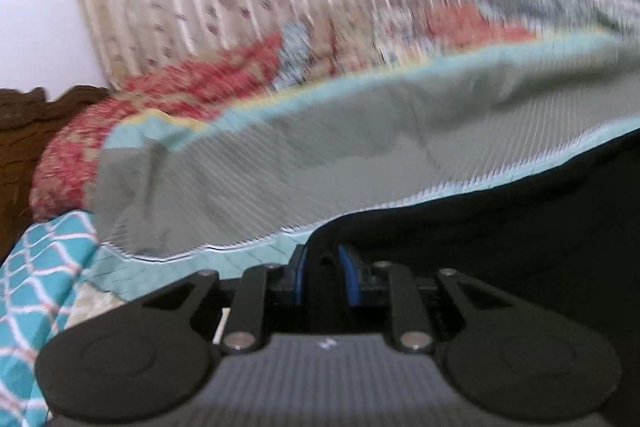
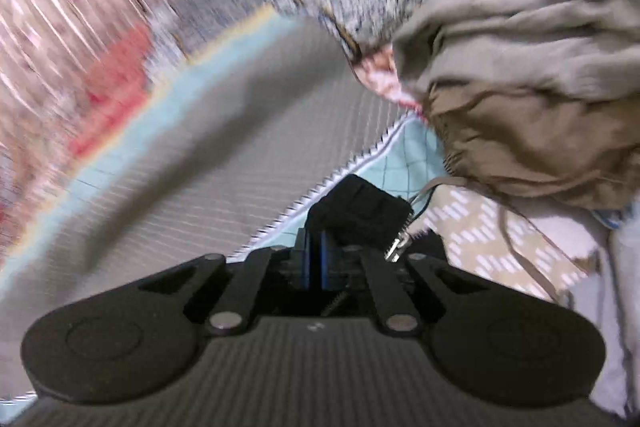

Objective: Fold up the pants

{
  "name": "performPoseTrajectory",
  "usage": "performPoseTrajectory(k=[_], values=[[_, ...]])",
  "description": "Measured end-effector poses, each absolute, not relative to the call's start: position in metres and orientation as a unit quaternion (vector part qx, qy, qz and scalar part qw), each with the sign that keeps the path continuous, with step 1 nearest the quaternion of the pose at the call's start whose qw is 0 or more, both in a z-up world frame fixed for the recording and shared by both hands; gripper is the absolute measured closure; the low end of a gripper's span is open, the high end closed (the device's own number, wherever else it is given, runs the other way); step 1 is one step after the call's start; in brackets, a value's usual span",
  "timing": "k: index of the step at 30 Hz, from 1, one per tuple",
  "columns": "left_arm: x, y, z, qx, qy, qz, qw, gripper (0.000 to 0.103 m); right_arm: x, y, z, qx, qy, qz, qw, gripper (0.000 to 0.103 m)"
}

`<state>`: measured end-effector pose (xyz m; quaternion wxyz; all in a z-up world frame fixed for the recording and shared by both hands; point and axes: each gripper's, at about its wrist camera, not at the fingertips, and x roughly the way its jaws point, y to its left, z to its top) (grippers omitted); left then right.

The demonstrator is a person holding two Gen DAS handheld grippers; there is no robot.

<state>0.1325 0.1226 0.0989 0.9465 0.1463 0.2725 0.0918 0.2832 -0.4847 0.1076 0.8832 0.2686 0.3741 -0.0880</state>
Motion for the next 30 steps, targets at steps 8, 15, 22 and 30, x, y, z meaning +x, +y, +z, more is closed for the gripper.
performPoseTrajectory(k=[8, 15, 22, 30], values=[[-0.006, 0.114, 0.121, 0.082, 0.238, 0.115, 0.961, 0.085, 0.122, -0.512, 0.143, 0.306, 0.305, -0.041, 0.901, 0.096], [-0.099, 0.097, 0.098, 0.04, 0.265, 0.116, 0.957, 0.085, 0.021, -0.549, 0.092, 0.341, 0.306, -0.062, 0.887, 0.096], [-0.138, 0.086, 0.067, 0.047, 0.325, 0.109, 0.938, 0.08, -0.005, -0.565, 0.036, 0.387, 0.336, -0.121, 0.85, 0.096], [-0.185, 0.112, 0.091, -0.077, 0.309, 0.063, 0.946, 0.052, -0.016, -0.554, 0.05, 0.366, 0.323, -0.164, 0.857, 0.046]])
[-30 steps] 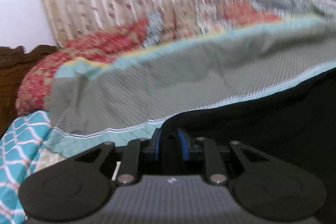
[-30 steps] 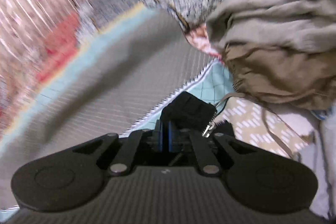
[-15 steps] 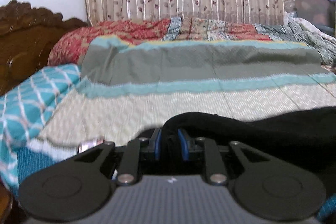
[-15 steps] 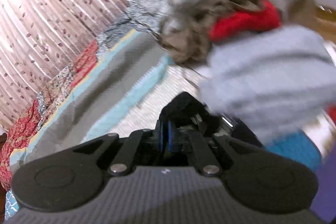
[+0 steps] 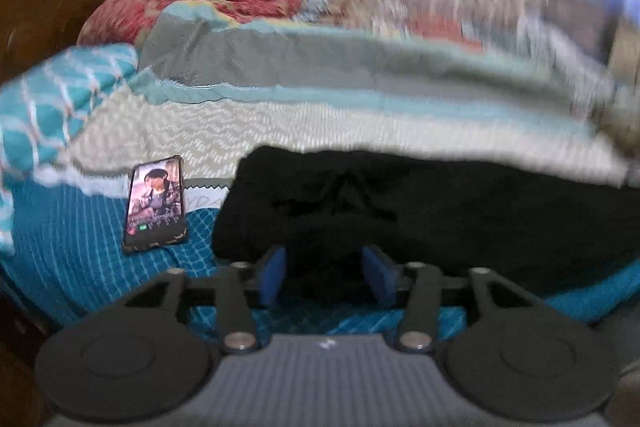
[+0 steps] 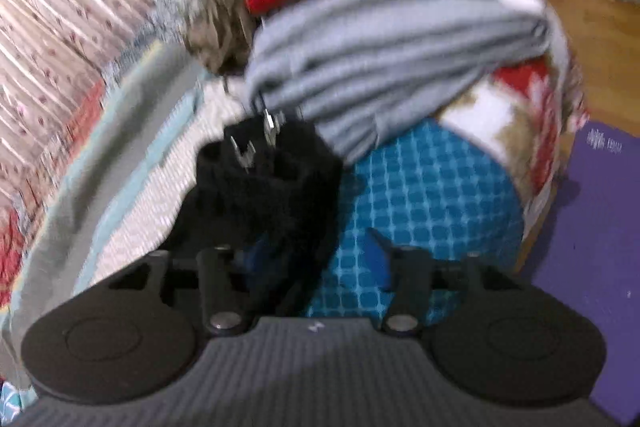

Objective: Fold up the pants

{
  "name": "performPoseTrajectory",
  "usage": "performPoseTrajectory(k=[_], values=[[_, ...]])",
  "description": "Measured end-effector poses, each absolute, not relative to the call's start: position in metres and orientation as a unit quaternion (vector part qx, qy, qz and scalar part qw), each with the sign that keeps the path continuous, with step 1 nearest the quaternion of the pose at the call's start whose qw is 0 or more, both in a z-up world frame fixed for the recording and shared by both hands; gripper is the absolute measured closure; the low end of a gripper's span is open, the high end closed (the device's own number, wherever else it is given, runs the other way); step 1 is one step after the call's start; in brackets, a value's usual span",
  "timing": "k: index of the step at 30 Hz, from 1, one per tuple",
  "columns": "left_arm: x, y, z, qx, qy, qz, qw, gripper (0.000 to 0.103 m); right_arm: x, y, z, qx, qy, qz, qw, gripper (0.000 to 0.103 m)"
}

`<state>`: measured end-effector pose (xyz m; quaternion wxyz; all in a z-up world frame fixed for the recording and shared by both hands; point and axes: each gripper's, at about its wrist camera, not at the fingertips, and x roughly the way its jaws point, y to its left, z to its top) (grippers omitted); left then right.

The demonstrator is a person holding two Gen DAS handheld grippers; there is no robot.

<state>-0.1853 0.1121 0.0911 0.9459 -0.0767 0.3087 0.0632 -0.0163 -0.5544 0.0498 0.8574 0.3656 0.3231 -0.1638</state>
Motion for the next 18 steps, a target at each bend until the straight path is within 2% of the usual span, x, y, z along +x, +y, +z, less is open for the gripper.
performPoseTrajectory(k=[5, 11, 17, 18], values=[[-0.183, 0.156, 0.12, -0.217, 0.251, 0.072, 0.94, 0.053, -0.047, -0.541, 0.074, 0.332, 0.253, -0.176, 0.892, 0.046], [-0.117, 0.136, 0.128, -0.152, 0.243, 0.038, 0.957, 0.055, -0.024, -0.486, 0.079, 0.283, 0.283, -0.058, 0.915, 0.048], [-0.051, 0.123, 0.065, -0.117, 0.348, 0.06, 0.928, 0.057, 0.002, -0.455, 0.035, 0.286, 0.359, -0.018, 0.888, 0.052], [-0.042, 0.124, 0.049, -0.099, 0.374, 0.078, 0.919, 0.062, 0.003, -0.46, 0.024, 0.297, 0.373, -0.029, 0.879, 0.053]])
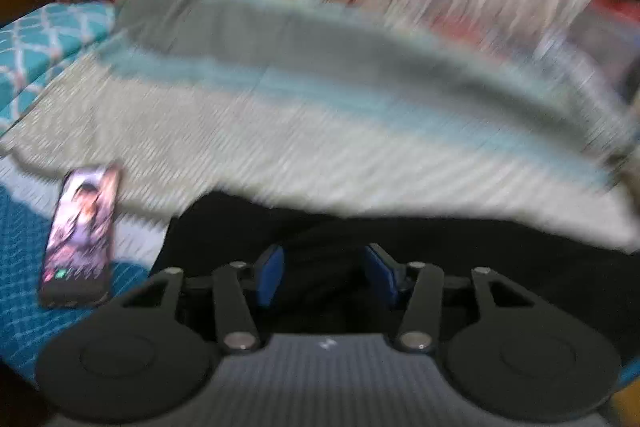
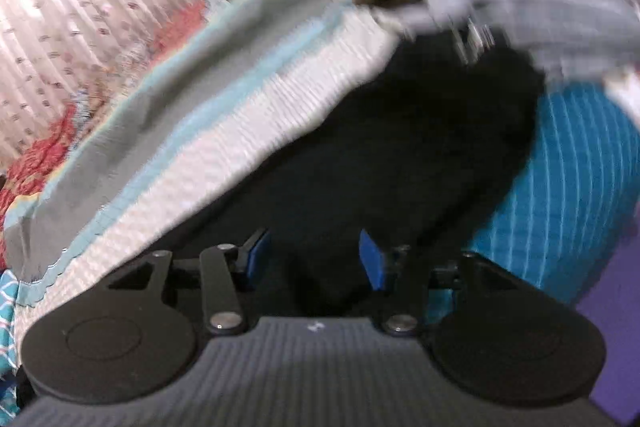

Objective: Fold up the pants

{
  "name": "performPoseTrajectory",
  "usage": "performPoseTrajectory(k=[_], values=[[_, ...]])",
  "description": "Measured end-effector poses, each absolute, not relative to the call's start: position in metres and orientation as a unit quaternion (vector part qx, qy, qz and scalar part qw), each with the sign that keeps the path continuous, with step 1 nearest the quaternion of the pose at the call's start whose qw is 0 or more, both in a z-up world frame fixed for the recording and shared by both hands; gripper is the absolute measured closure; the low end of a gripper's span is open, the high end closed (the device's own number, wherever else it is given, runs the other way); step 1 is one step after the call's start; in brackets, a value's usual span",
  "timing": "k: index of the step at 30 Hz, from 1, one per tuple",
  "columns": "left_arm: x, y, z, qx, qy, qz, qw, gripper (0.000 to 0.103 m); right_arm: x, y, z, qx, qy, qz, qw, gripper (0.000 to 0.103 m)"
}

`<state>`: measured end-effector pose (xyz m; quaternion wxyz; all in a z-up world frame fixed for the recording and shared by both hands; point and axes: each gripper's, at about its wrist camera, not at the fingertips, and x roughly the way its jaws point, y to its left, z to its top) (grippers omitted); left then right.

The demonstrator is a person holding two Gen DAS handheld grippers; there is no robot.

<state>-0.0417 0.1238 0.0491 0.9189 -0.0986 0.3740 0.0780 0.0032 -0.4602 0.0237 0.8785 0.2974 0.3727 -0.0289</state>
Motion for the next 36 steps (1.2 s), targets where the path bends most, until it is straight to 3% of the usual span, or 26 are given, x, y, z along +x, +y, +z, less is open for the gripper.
performPoseTrajectory(k=[1, 2, 3, 4, 6, 8, 14, 22, 24, 26, 27, 36], values=[[-0.033, 0.126, 0.032, -0.083, 0.403, 0.094, 0.907, 0.064, 0.003, -0.466, 0.015, 0.304, 0.386, -0.042, 0.87, 0.055], [-0.029, 0.128, 0.019, -0.077, 0.417, 0.101, 0.9, 0.069, 0.0, -0.472, 0.007, 0.312, 0.394, -0.05, 0.863, 0.067], [-0.03, 0.127, 0.014, -0.075, 0.419, 0.102, 0.899, 0.069, -0.004, -0.479, 0.004, 0.322, 0.388, -0.048, 0.862, 0.07], [-0.033, 0.123, 0.018, -0.071, 0.413, 0.105, 0.902, 0.069, -0.007, -0.484, 0.005, 0.33, 0.389, -0.041, 0.859, 0.07], [-0.037, 0.117, 0.032, -0.083, 0.407, 0.092, 0.905, 0.059, -0.019, -0.496, 0.018, 0.328, 0.366, -0.028, 0.87, 0.069], [-0.044, 0.114, 0.05, -0.107, 0.392, 0.079, 0.91, 0.059, -0.038, -0.511, 0.033, 0.314, 0.32, -0.046, 0.893, 0.055], [-0.058, 0.09, 0.086, -0.137, 0.352, 0.05, 0.925, 0.059, -0.055, -0.566, 0.036, 0.331, 0.243, -0.11, 0.905, 0.028], [-0.039, 0.046, 0.074, -0.133, 0.401, 0.004, 0.906, 0.058, -0.011, -0.571, 0.009, 0.311, 0.262, -0.1, 0.908, 0.025], [-0.036, 0.036, 0.071, -0.131, 0.408, -0.009, 0.903, 0.058, -0.005, -0.571, 0.008, 0.307, 0.261, -0.083, 0.912, 0.032], [-0.032, 0.028, 0.069, -0.132, 0.414, -0.024, 0.9, 0.058, 0.0, -0.567, 0.011, 0.302, 0.269, -0.067, 0.912, 0.073], [-0.032, 0.024, 0.067, -0.132, 0.417, -0.03, 0.899, 0.058, 0.001, -0.566, 0.013, 0.299, 0.271, -0.064, 0.913, 0.082], [-0.028, 0.003, 0.066, -0.163, 0.419, -0.086, 0.889, 0.058, -0.028, -0.464, 0.08, 0.2, 0.233, 0.066, 0.949, 0.084]])
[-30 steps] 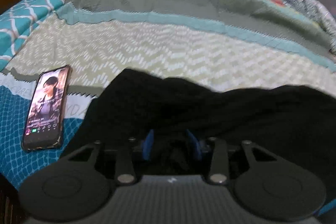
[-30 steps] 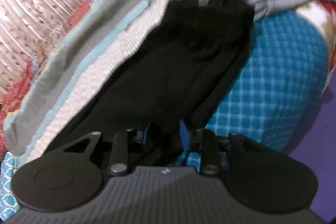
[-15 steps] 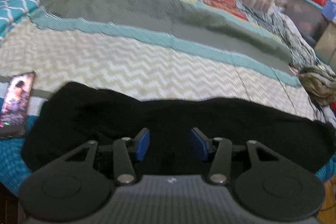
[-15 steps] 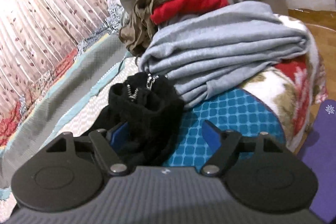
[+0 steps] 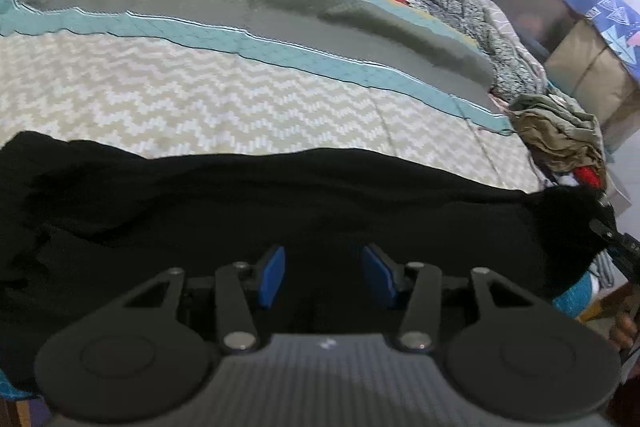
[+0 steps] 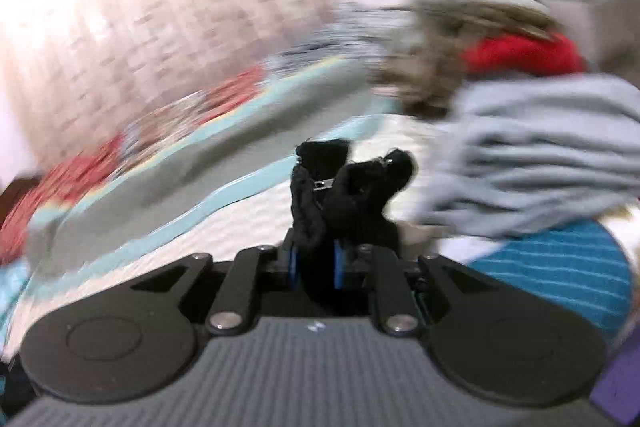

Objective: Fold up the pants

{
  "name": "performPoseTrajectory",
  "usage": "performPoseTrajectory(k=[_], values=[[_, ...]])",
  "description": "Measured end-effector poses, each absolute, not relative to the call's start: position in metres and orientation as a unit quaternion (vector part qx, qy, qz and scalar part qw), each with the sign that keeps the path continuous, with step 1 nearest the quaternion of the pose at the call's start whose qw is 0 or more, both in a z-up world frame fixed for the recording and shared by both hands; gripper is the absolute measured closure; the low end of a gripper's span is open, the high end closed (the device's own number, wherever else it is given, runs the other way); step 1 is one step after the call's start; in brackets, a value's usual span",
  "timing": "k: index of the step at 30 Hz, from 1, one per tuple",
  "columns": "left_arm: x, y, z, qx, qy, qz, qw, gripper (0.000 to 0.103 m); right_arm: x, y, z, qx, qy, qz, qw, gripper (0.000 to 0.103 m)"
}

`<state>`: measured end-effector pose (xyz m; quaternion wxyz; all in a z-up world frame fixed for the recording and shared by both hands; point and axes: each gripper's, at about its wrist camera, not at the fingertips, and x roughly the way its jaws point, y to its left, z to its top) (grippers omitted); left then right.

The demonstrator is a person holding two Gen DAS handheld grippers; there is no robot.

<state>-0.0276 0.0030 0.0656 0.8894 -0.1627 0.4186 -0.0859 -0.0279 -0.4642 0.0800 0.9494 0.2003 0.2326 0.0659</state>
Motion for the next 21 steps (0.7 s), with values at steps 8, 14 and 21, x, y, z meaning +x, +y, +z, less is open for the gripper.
performPoseTrajectory(k=[8, 14, 21], values=[[-0.017, -0.007, 0.063, -0.192, 0.416, -0.129, 0.879, 0.056, -0.035, -0.324, 0.074, 0.107, 0.288, 0.211, 0.928, 0.084], [0.011, -0.032, 0.055, -0.202, 0.428, -0.182, 0.862, 0.047, -0.035, -0.265, 0.048, 0.06, 0.342, 0.227, 0.91, 0.084], [0.056, -0.072, 0.038, -0.218, 0.47, -0.244, 0.82, 0.016, -0.032, -0.255, 0.048, 0.012, 0.354, 0.217, 0.91, 0.082]])
